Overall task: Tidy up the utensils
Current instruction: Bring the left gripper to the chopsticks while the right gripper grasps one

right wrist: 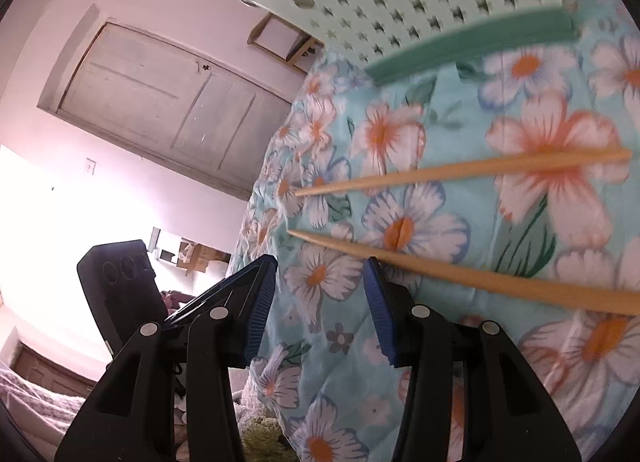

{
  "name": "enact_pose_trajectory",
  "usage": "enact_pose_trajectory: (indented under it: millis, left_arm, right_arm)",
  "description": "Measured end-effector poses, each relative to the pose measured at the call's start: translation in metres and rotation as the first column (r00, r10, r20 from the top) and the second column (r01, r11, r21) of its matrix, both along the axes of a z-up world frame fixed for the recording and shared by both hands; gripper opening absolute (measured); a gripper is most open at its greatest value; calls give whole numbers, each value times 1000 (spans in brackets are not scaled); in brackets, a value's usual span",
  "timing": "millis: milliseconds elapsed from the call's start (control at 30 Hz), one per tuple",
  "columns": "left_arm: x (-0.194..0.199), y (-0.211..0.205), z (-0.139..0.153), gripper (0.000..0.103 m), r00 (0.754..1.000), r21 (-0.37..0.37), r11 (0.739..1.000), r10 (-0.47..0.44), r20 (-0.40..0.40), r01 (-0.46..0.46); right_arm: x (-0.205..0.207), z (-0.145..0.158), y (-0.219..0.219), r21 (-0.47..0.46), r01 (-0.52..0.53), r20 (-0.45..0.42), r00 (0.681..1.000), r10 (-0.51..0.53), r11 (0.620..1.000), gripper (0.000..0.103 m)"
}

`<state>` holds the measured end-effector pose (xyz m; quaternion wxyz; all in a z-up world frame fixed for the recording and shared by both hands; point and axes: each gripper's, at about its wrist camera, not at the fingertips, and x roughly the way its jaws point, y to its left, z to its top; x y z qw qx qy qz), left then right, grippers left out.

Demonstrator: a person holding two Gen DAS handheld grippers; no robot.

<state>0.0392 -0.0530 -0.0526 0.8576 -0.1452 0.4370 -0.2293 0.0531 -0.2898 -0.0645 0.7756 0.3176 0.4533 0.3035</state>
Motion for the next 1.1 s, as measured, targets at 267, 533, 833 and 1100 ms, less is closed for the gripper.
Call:
enact_pose_trajectory:
  millis: [267, 533, 833, 1100]
  left_arm:
    - [12, 5, -21, 41, 997, -153, 988, -7, -81, -6]
    - [30, 15, -36, 42, 984, -314, 945, 37, -176, -92]
    - [39, 26, -42, 42, 953, -433, 877, 84, -290, -209]
    - [26, 29, -27, 41, 970, -294, 944, 82, -229, -149]
  right_arm:
    - [16, 8, -4, -182, 39, -4, 999, -40, 982, 45]
    - [18, 2, 3, -141, 11, -32, 999, -16, 990, 45]
    - [2, 0, -12, -61, 25, -31, 999, -27, 998, 42]
    - [-44, 19, -83, -72, 226, 38, 974, -224, 971, 42]
